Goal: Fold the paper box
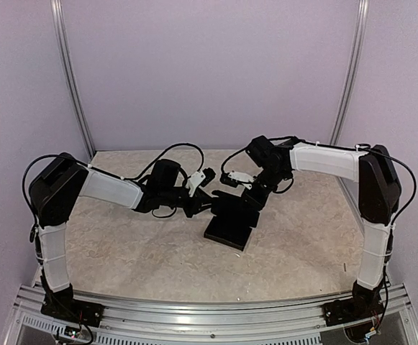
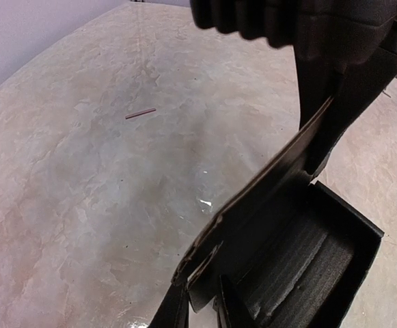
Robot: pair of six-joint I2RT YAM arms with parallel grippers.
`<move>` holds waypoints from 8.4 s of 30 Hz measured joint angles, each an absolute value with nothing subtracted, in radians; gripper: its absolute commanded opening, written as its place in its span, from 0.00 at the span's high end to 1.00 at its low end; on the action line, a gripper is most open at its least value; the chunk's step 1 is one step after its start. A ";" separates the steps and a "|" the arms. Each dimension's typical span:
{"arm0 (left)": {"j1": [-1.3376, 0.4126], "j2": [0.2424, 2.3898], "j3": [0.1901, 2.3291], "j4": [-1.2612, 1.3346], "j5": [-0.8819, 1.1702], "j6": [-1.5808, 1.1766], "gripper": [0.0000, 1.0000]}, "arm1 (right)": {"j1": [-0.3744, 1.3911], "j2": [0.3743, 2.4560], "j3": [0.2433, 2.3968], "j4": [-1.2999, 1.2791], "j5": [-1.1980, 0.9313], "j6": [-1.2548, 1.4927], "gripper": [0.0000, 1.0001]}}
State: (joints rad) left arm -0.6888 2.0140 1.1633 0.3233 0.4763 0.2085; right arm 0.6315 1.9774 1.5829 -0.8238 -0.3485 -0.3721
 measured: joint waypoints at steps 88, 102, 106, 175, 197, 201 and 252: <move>-0.693 1.552 1.239 -0.367 0.738 0.289 0.55 | 0.673 1.846 1.686 -1.044 -0.702 -0.826 1.00; -0.655 1.566 1.286 -0.401 0.756 0.301 0.52 | 0.633 1.874 1.725 -1.060 -0.710 -0.874 1.00; -0.535 1.507 1.282 -0.384 0.756 0.295 0.53 | 0.632 1.866 1.723 -1.074 -0.698 -0.904 1.00; -0.743 1.808 1.397 -0.255 0.999 0.183 0.74 | 0.600 1.819 1.723 -1.161 -0.802 -0.865 1.00; -0.740 1.814 1.392 -0.191 0.956 0.153 1.00 | 0.564 1.770 1.722 -1.113 -0.875 -0.821 0.57; -0.714 1.763 1.346 -0.183 0.937 0.152 1.00 | 0.398 1.689 1.691 -1.099 -0.943 -0.822 0.56; -0.654 1.678 1.271 0.023 0.890 -0.024 1.00 | 0.428 1.881 1.675 -1.258 -1.279 -0.971 0.58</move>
State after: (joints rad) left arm -0.6537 1.6779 1.2709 0.0231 0.8898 -0.0242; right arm 0.4278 1.8809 1.6752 -1.2579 -1.2785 -0.9707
